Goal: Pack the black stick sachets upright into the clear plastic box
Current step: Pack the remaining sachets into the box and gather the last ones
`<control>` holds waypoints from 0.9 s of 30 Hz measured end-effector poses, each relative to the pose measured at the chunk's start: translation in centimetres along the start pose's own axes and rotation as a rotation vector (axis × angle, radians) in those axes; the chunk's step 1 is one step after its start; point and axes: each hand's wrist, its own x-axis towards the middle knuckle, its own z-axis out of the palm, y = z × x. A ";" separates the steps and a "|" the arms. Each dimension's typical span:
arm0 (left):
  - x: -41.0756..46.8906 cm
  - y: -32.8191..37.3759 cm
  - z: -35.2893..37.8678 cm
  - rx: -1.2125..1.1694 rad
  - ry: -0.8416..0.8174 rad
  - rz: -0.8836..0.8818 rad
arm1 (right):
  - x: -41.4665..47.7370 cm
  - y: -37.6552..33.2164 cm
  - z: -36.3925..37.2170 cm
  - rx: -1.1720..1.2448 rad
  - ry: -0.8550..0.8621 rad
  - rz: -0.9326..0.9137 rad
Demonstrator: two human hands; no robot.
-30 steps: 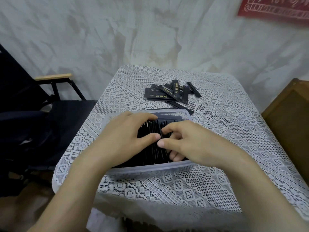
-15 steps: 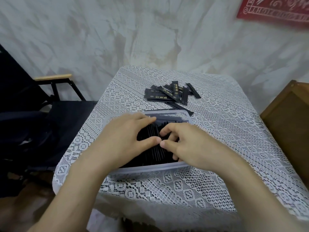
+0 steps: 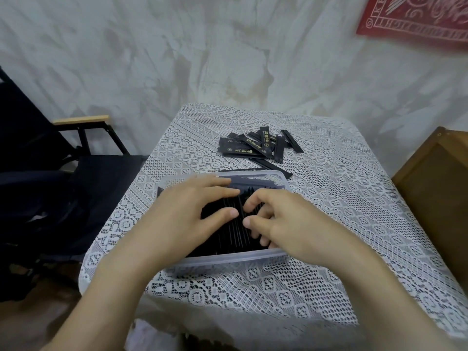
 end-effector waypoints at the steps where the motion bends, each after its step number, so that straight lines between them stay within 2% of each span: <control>1: 0.0 -0.1 -0.1 -0.044 0.004 -0.008 | -0.1 -0.1 0.0 -0.005 -0.001 -0.001; 7: -0.4 0.0 -0.5 -0.167 0.081 0.008 | 0.0 -0.1 0.0 -0.028 -0.006 -0.008; 10: -1.0 -0.3 -0.7 -0.135 0.140 -0.012 | 0.0 -0.2 0.0 -0.028 -0.007 -0.012; 18: -0.7 -0.4 -0.9 -0.064 0.024 -0.055 | -0.1 -0.4 0.1 -0.036 -0.001 -0.009; 22: -0.3 0.3 -0.4 0.026 0.026 0.027 | -0.1 -0.4 0.1 -0.049 0.009 -0.008; 27: -0.1 0.1 0.0 0.066 -0.081 0.050 | -0.2 -0.5 -0.1 -0.056 -0.004 0.011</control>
